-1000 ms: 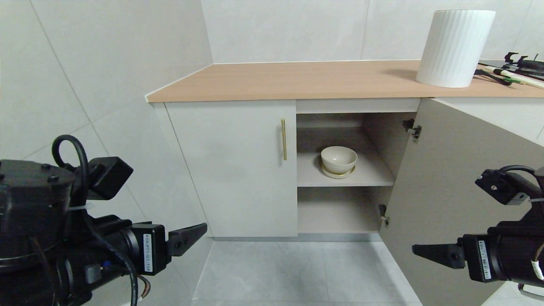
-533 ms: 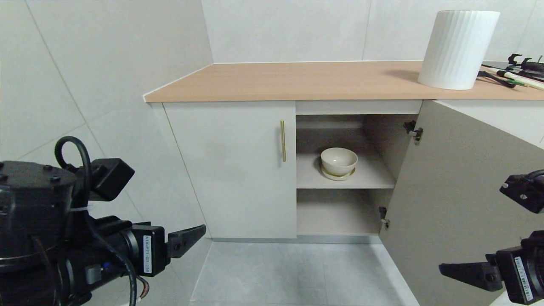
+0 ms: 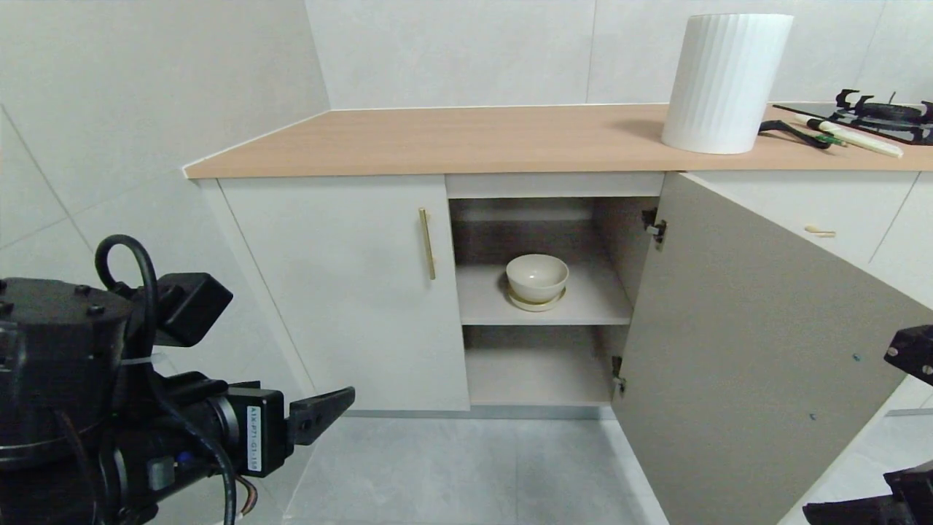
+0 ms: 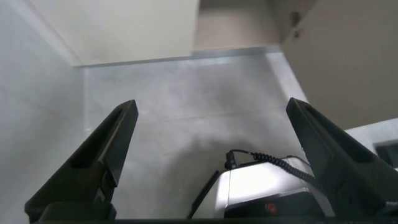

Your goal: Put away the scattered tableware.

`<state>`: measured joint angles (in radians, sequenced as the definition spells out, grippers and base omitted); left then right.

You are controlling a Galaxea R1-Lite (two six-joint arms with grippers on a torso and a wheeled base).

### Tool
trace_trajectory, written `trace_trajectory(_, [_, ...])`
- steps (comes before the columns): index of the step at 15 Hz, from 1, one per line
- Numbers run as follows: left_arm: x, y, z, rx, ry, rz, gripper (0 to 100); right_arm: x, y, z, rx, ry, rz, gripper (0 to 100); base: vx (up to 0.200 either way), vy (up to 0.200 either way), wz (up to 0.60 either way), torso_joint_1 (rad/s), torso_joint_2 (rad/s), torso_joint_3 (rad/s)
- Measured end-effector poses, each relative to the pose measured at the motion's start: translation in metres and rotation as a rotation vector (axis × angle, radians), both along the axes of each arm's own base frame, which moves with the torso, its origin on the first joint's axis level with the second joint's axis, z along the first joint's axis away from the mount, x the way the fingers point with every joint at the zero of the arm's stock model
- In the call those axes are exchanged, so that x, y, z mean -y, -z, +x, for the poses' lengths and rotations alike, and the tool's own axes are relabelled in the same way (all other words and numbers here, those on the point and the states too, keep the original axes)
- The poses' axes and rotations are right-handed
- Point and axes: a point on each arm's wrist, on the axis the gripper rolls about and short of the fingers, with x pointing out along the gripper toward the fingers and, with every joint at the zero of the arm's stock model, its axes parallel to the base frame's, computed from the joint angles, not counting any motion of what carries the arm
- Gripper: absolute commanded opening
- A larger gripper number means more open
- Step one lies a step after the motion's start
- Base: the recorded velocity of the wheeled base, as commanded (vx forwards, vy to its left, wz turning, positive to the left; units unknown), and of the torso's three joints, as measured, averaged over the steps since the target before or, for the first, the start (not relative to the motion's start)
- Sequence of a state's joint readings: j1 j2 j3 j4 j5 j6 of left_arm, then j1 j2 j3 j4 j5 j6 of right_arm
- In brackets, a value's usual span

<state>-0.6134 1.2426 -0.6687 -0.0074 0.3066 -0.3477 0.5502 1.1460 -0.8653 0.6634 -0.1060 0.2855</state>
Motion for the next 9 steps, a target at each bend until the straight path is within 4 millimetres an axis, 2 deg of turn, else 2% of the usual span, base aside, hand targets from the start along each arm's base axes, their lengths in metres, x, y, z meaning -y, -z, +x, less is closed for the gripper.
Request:
trace_trajectory(2, [0.000,0.000,0.000,-0.001,0.000,0.000,100,0.004,0.000,-0.005,-0.038,0.009,-0.049,100,0.000,-0.200,0.00,0.005,0.00,0.012])
trace_trajectory(5, [0.000,0.000,0.000,-0.002,0.000,0.001,100,0.012,-0.003,-0.002,-0.009,0.097,-0.114,100,0.000,0.000,0.00,0.000,0.00,0.000])
trace_trajectory(9, [0.000,0.000,0.000,-0.002,0.000,0.001,100,0.031,-0.008,0.010,0.031,0.238,-0.177,100,0.000,0.000,0.00,0.000,0.00,0.000])
